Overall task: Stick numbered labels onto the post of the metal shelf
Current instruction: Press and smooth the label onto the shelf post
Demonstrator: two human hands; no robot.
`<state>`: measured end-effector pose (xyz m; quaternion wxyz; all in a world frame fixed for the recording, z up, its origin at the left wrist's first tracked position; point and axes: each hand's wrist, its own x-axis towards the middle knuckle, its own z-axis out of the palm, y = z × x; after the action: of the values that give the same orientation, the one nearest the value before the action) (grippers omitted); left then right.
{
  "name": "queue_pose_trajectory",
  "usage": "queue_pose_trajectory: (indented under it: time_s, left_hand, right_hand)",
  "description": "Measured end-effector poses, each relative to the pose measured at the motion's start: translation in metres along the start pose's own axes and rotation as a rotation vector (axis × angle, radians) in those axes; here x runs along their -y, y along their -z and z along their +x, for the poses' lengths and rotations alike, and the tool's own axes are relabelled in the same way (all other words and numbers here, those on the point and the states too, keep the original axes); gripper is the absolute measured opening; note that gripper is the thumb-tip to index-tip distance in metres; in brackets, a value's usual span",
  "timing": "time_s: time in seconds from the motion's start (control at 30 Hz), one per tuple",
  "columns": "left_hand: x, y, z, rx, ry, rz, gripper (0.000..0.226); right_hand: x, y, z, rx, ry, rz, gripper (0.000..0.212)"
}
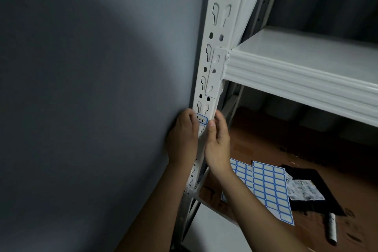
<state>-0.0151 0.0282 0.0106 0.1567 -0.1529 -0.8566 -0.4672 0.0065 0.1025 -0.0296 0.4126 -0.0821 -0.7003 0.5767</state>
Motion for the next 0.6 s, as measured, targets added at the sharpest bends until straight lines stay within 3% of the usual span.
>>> queue_pose_trajectory:
  time_s: [0.6]
  left_hand:
    - [-0.0047, 0.0088, 0.0059, 0.148, -0.017, 0.114, 0.022]
  right_hand:
    - [0.0101, -0.0071, -0.0031, -0.041, -0.007, -0.029, 0.031]
